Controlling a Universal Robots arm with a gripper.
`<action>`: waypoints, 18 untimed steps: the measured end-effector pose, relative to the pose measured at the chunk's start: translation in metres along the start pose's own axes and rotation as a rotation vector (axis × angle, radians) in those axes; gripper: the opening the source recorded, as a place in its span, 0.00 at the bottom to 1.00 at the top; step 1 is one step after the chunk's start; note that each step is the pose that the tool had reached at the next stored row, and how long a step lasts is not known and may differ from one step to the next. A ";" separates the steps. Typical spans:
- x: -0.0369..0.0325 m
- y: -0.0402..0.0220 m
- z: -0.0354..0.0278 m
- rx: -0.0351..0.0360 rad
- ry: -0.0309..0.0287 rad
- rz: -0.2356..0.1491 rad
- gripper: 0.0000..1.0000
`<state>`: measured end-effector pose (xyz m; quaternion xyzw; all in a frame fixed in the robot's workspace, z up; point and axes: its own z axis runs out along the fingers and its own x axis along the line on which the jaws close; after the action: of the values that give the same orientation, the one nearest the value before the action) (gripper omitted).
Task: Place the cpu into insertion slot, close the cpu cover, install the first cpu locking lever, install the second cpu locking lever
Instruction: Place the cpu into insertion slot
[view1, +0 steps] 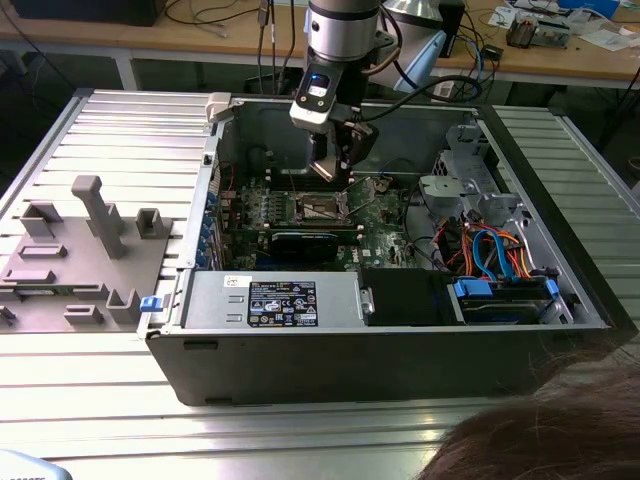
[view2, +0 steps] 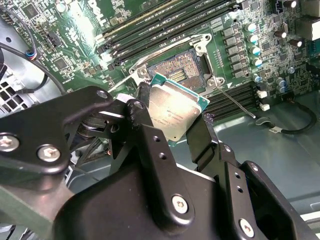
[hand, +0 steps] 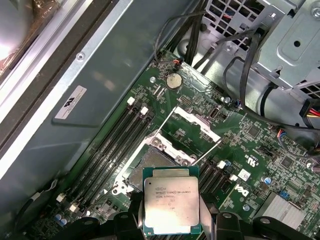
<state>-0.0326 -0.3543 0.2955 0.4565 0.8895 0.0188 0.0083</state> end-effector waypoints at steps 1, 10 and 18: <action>0.0000 0.0000 0.0001 -0.0001 0.0000 0.002 0.54; 0.0000 0.0000 0.0006 0.0000 -0.0007 0.018 0.54; 0.0000 0.0000 0.0009 -0.0001 -0.0014 0.036 0.54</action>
<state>-0.0326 -0.3543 0.2946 0.4724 0.8812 0.0186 0.0086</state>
